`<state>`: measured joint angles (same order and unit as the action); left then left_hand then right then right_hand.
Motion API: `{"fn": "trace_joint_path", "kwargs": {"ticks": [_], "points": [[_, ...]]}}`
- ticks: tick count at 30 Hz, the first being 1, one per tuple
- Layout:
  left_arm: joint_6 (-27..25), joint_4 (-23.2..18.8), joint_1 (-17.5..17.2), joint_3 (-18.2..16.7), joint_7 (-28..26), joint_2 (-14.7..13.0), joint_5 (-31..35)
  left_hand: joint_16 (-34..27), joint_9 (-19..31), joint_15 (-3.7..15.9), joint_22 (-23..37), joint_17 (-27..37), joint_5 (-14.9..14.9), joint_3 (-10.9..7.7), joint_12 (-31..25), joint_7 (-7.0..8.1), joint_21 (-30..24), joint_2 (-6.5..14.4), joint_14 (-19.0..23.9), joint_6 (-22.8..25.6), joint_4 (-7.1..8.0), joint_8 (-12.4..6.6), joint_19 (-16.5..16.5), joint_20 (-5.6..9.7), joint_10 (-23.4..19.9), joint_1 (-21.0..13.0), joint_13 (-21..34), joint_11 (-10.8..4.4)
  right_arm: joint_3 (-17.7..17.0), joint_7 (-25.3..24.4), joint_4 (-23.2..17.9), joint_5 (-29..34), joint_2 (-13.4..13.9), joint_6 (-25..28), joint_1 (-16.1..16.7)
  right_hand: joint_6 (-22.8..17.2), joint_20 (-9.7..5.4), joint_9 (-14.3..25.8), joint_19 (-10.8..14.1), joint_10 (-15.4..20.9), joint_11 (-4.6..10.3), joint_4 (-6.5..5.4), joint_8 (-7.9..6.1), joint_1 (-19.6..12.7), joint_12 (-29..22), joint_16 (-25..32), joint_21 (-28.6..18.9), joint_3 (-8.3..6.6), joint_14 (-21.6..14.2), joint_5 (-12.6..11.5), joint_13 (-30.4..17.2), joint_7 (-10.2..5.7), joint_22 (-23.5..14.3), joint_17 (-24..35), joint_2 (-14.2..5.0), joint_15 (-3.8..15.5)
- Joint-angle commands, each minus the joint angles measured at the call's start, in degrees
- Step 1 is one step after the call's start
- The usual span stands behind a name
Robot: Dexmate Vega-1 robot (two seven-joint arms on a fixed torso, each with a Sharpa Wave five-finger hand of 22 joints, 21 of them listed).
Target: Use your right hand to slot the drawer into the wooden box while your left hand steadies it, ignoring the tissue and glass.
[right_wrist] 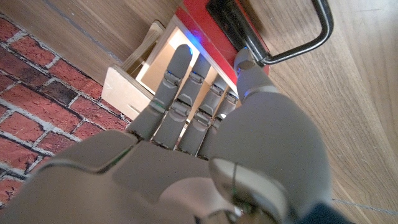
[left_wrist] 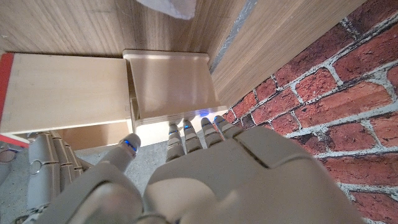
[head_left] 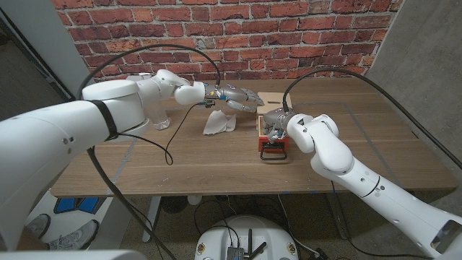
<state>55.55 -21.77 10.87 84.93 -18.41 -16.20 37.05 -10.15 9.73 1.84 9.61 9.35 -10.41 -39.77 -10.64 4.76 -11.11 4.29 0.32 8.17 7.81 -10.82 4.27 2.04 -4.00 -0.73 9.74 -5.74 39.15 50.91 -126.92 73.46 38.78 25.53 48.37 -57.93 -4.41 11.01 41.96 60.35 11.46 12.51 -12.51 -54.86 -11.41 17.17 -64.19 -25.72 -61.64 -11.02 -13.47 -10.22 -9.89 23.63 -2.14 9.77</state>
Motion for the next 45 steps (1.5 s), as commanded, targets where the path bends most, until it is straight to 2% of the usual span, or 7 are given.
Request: {"fn": "trace_joint_path", "kwargs": {"ticks": [1,16,45], "points": [[-0.18,-0.01,0.05,-0.12,0.68,0.02,-0.19,0.16,0.30,6.23,0.13,-0.02,-0.19,-0.35,-0.13,0.08,-0.16,5.14,0.39,0.53,-0.35,-0.27,-0.37,7.11,-0.23,-0.77,0.10,-0.44,-0.21,-0.28,0.03,-1.35,0.65,-0.33,-0.41,-0.77,-7.26,0.24,0.36,-0.06,0.00,-3.27,-0.33,0.43,0.03,0.31,0.08,-3.68,-1.16,-0.38,-0.25,-0.32,-0.01,0.20,-1.06,3.58],[-0.02,-0.09,-0.05,-0.23,0.85,0.01,-0.09,0.19,0.31,6.28,0.13,-0.03,-0.15,-0.61,-0.12,0.19,-0.12,5.06,0.53,1.01,-0.57,-0.32,-0.54,7.21,-0.52,-0.82,0.11,-0.47,-1.64,0.09,-0.63,-4.80,1.99,0.14,-0.88,-0.85,-7.26,0.23,0.48,-0.16,-0.05,-3.27,-0.39,0.79,0.06,0.31,0.22,-3.65,-1.05,-0.34,-0.24,-0.23,-0.03,0.20,-1.00,3.49],[0.41,-0.33,-0.14,-0.39,0.61,-0.02,0.71,0.28,0.33,6.29,0.13,-0.06,-0.09,-1.18,-0.03,0.24,-0.03,4.93,0.68,1.85,-1.21,-0.36,-0.84,7.31,-0.77,-1.01,0.12,-0.65,0.18,-2.15,1.66,-8.69,3.64,0.23,-4.03,-0.75,-7.29,0.24,0.64,-0.20,0.00,-3.12,-0.41,1.10,-0.01,0.40,0.57,-3.75,-0.92,-0.35,-0.27,-0.14,-0.02,0.26,-1.00,3.61]]}}
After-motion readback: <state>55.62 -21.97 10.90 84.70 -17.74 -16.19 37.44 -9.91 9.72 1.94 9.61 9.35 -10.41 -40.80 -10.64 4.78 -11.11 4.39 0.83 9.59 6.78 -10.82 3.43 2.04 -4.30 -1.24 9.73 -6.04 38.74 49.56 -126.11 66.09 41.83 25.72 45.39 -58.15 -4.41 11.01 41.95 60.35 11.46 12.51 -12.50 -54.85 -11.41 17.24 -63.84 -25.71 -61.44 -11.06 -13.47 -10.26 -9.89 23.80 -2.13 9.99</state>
